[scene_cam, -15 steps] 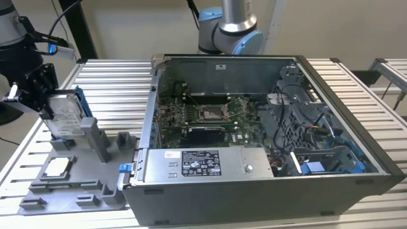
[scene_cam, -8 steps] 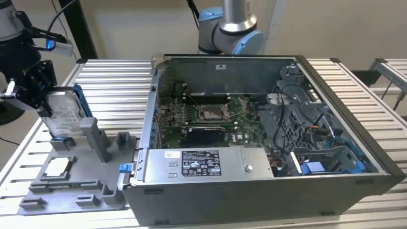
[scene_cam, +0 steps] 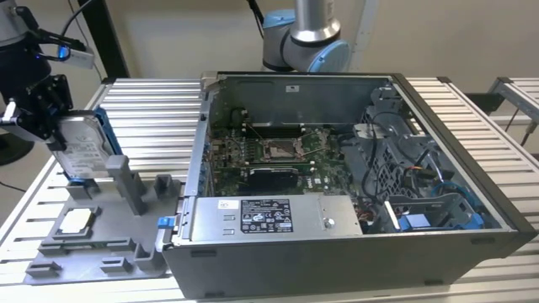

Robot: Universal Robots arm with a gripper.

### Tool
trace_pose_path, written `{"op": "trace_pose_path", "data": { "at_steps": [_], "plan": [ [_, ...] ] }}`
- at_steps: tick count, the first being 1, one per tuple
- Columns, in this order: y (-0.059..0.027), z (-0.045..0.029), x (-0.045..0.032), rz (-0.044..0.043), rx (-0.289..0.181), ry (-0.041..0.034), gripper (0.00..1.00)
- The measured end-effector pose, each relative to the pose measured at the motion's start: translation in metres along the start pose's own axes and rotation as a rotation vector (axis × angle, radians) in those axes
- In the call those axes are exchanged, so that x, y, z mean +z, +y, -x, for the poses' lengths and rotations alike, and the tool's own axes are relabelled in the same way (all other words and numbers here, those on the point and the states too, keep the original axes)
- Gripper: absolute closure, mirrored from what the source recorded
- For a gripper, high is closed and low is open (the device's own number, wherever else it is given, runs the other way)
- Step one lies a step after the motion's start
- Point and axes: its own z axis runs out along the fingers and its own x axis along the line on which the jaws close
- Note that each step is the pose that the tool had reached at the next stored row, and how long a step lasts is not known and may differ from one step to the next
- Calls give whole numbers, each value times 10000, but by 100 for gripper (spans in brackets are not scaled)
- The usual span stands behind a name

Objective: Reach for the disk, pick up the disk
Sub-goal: 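Pick up the disk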

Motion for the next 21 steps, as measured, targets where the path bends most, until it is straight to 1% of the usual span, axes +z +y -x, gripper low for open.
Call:
{"op": "trace_pose_path", "data": {
  "at_steps": [21],
  "plan": [
    [-2, -3, -216, 0, 0, 0, 100]
  ]
}}
